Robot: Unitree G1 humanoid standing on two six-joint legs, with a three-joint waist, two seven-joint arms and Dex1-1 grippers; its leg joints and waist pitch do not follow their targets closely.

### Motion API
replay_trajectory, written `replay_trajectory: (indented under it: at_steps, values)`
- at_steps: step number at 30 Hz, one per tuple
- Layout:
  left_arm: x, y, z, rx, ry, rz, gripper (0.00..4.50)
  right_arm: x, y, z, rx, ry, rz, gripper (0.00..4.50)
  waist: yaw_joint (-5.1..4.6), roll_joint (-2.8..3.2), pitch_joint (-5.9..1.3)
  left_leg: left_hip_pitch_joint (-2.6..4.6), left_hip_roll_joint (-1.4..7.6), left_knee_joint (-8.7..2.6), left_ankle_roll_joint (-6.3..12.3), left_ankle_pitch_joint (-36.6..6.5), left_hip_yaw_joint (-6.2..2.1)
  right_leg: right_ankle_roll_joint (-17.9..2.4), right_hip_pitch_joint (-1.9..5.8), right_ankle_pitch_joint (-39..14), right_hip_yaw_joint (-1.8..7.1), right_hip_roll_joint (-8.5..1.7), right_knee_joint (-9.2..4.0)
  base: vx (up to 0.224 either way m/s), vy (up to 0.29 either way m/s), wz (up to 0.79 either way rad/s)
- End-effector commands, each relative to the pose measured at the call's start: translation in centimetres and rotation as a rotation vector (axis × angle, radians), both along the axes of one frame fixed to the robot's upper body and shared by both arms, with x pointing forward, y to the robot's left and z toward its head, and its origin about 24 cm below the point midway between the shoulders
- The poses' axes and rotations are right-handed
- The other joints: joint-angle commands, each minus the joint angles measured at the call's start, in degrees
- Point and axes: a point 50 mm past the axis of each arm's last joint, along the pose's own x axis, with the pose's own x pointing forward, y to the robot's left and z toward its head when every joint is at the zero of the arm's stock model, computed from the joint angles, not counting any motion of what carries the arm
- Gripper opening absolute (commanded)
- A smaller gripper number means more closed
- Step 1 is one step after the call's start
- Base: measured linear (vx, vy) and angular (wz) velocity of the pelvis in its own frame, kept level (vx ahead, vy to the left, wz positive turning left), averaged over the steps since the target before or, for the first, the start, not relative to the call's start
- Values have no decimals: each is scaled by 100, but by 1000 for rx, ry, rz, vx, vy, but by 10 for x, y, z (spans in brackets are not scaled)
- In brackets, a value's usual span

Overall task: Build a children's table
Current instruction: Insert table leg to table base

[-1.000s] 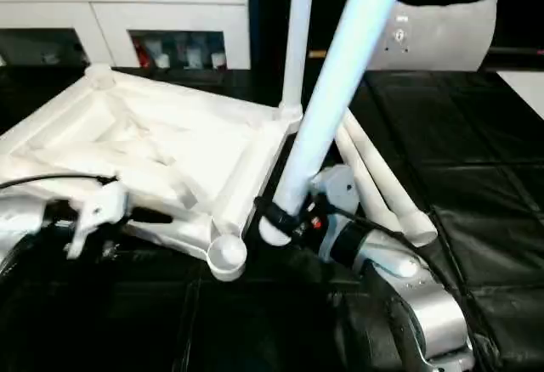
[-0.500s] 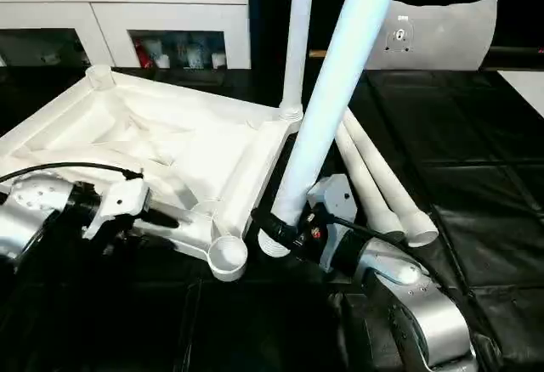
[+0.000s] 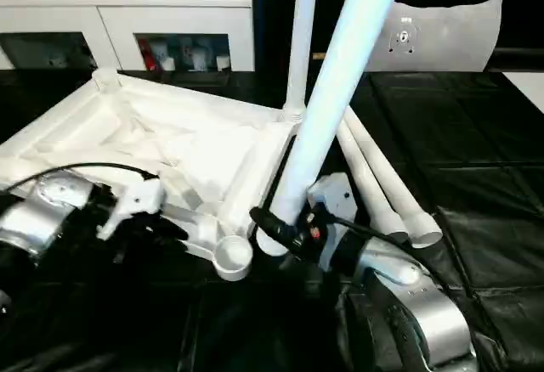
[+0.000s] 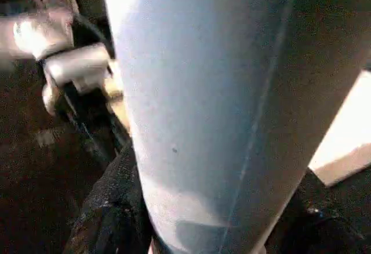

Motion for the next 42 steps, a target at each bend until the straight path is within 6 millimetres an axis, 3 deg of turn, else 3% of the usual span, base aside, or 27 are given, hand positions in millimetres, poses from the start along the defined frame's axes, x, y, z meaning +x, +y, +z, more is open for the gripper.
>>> replay_trajectory:
  at_steps: [1, 2, 3, 4, 5, 8, 9, 10, 11, 13, 16, 20, 25, 27, 28, 32, 39, 40, 42]
  values:
    - [4, 8, -8, 14, -10, 171, 39, 4, -3, 7, 15, -19, -33, 191, 29, -21, -328, 89, 618, -403, 112, -903, -270, -1373, 235, -391, 395, -851, -452, 0, 0, 0]
    - [6, 4, -9, -5, -40, 263, 39, 9, -4, 8, 22, -15, -66, 191, 32, -4, -332, 81, 607, -397, 117, -877, -262, -1309, 228, -585, 395, -849, -464, 0, 0, 0]
    - [5, 1, -10, -29, -47, 300, 37, 14, -5, 7, 7, -13, -103, 191, -7, -25, -339, 30, 600, -413, 119, -814, -281, -1208, 264, -729, 370, -836, -457, 0, 0, 0]
    - [4, -2, -11, -37, -51, 312, 35, 15, -6, 6, -3, -11, -111, 191, -16, -16, -348, 40, 605, -411, 111, -808, -281, -1183, 254, -749, 368, -835, -455, 0, 0, 0]
    - [4, -2, -11, -38, -51, 313, 31, 16, -6, 6, -5, -11, -112, 191, -47, -63, -345, 30, 602, -415, 113, -811, -280, -1180, 256, -756, 365, -829, -454, 0, 0, 0]
    - [-4, -12, -15, -43, -71, 324, 23, 21, -8, -1, -52, 18, -154, 191, -99, -82, -321, 25, 551, -387, 194, -766, -246, -1104, 232, -927, 382, -817, -518, 0, 0, 0]
    - [-11, -22, -15, -71, -69, 293, 19, 24, -9, -5, -75, 35, -166, 191, -109, -127, -307, 24, 552, -379, 236, -706, -233, -1091, 223, -960, 390, -817, -531, 0, 0, 0]
    - [-16, -27, -14, -77, -88, 258, 14, 26, -10, -6, -85, 45, -183, 191, -94, -88, -308, 25, 558, -375, 271, -664, -236, -1061, 214, -1012, 385, -811, -532, 0, 0, 0]
    - [-16, -27, -14, -77, -88, 258, 11, 26, -10, -6, -85, 45, -183, 191, -104, -164, -285, 26, 573, -394, 294, -667, -231, -1042, 199, -1033, 382, -804, -544, 0, 0, 0]
    - [-29, -32, -17, -38, -114, 165, 2, 34, -10, -6, -94, 52, -210, 191, -100, -125, -255, 38, 581, -418, 327, -690, -242, -998, 160, -1040, 375, -779, -523, 0, 0, 0]
    - [-35, -31, -23, -15, -95, 178, 0, 39, -8, -3, -122, 4, -214, 191, -111, -124, -237, 56, 594, -445, 279, -789, -239, -1017, 145, -941, 380, -773, -512, 0, 0, 0]
    - [-36, -33, -24, -47, -80, 216, 0, 41, -3, -6, -157, 0, -175, 191, -98, -146, -223, 62, 588, -441, 242, -802, -223, -1068, 156, -819, 393, -788, -516, 0, 0, 0]
    - [-29, -40, -22, -90, 2, 352, 0, 43, 8, -9, -138, 41, -66, 191, -79, -181, -197, 83, 596, -449, 199, -975, -225, -1050, 146, -1291, 403, -805, -561, 0, 0, 0]
    - [-27, -40, -22, -82, 20, 392, 0, 45, 8, -8, -136, 30, -64, 191, -77, -148, -195, 94, 598, -455, 161, -1048, -230, -1033, 132, -1394, 403, -800, -564, 0, 0, 0]
    - [-26, -41, -21, -79, 25, 410, 0, 47, 8, -7, -132, 21, -61, 191, -84, -168, -196, 89, 598, -457, 136, -1058, -231, -1047, 139, -1401, 402, -802, -560, 0, 0, 0]
    - [-19, -45, -15, -116, -24, 451, 0, 50, 8, -3, -116, -31, -63, 191, -77, -182, -229, 58, 587, -438, 191, -869, -219, -1042, 168, -1083, 409, -808, -548, 0, 0, 0]
    - [-25, -49, -11, -119, -103, 235, 0, 50, 2, -1, -75, -51, -70, 191, -75, -177, -300, 30, 582, -408, 414, -521, -214, -1036, 192, -430, 389, -776, -493, 0, 0, 0]
    - [-25, -48, -11, -133, -71, 239, 45, 49, 0, -2, -60, -30, -72, 191, -64, -157, -309, 40, 594, -408, 428, -465, -213, -1091, 194, -270, 386, -788, -473, 0, 0, 0]
    - [-26, -48, -11, -169, -22, 248, 56, 47, -2, -3, -44, -5, -72, 191, -55, -143, -311, 49, 606, -410, 413, -474, -211, -1177, 186, -175, 375, -781, -461, 0, 0, 0]
